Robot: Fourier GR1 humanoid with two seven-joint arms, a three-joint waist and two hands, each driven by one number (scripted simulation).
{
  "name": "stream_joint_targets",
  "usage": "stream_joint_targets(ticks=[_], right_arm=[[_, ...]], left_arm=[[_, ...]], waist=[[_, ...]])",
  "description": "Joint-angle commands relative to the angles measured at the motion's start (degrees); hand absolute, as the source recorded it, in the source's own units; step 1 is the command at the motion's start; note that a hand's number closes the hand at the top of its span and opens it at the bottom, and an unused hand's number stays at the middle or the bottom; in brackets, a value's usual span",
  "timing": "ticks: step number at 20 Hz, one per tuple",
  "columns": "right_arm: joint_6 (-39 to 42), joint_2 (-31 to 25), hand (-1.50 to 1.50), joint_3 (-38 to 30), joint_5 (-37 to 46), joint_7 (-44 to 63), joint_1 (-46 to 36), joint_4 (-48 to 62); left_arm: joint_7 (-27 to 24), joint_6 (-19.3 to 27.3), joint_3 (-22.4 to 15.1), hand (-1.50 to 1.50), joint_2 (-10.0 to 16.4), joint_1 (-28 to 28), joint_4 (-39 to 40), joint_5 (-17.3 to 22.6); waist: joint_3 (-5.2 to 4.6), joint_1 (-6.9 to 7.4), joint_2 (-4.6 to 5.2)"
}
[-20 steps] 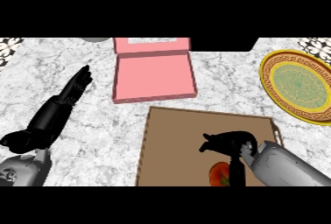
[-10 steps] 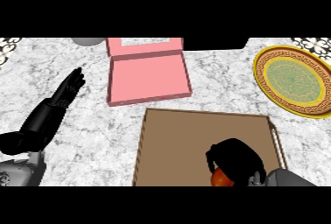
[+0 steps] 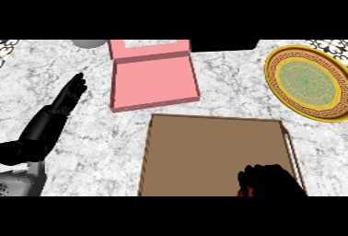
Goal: Pick the tomato from the tray and place it in the plate
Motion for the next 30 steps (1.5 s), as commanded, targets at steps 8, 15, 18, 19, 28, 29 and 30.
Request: stream_joint_targets(ticks=[8, 15, 18, 19, 28, 29, 30], right_arm=[[-17.0, -17.3, 1.5, -12.5, 5.8, 2.1, 19.8, -21.7], [-25.9, -23.8, 1.5, -27.8, -2.0, -0.3, 25.0, -19.4], [-24.3, -22.7, 1.5, -32.6, -7.3, -3.3, 21.4, -15.1], [-27.9, -24.4, 1.5, -35.8, -11.0, -6.7, 23.2, -12.1], [-22.6, -12.8, 1.5, -41.4, -25.3, -20.8, 10.3, 8.3], [-22.3, -12.0, 1.5, -42.5, -27.3, -23.8, 8.3, 12.5], [-22.6, -10.2, 1.5, -42.2, -27.5, -27.5, 8.7, 16.2]], left_arm=[[-2.7, -2.0, 0.5, 0.0, -1.1, 1.7, 0.8, -0.4], [2.1, -3.0, 1.8, 0.0, 0.2, 2.2, -5.4, 0.9], [0.7, -1.3, -0.8, 0.0, -3.5, -2.9, 0.2, -2.5], [1.5, -2.3, 0.0, 0.0, -2.4, -2.2, -1.2, -1.3], [1.8, -3.8, -0.3, 0.0, -4.0, -3.1, -0.8, -1.9], [2.6, -3.6, -0.1, 0.0, -3.1, -2.3, -2.3, -2.7], [0.5, -4.4, 0.6, 0.0, -2.8, -1.7, -1.6, -2.4]], waist=[[-0.11, 1.38, 0.61], [-0.07, 1.76, 0.55], [-0.12, 2.37, 0.99], [-0.07, 2.14, 0.92], [-0.08, 4.03, 1.18], [-0.05, 4.43, 1.22], [-0.05, 4.21, 1.19]])
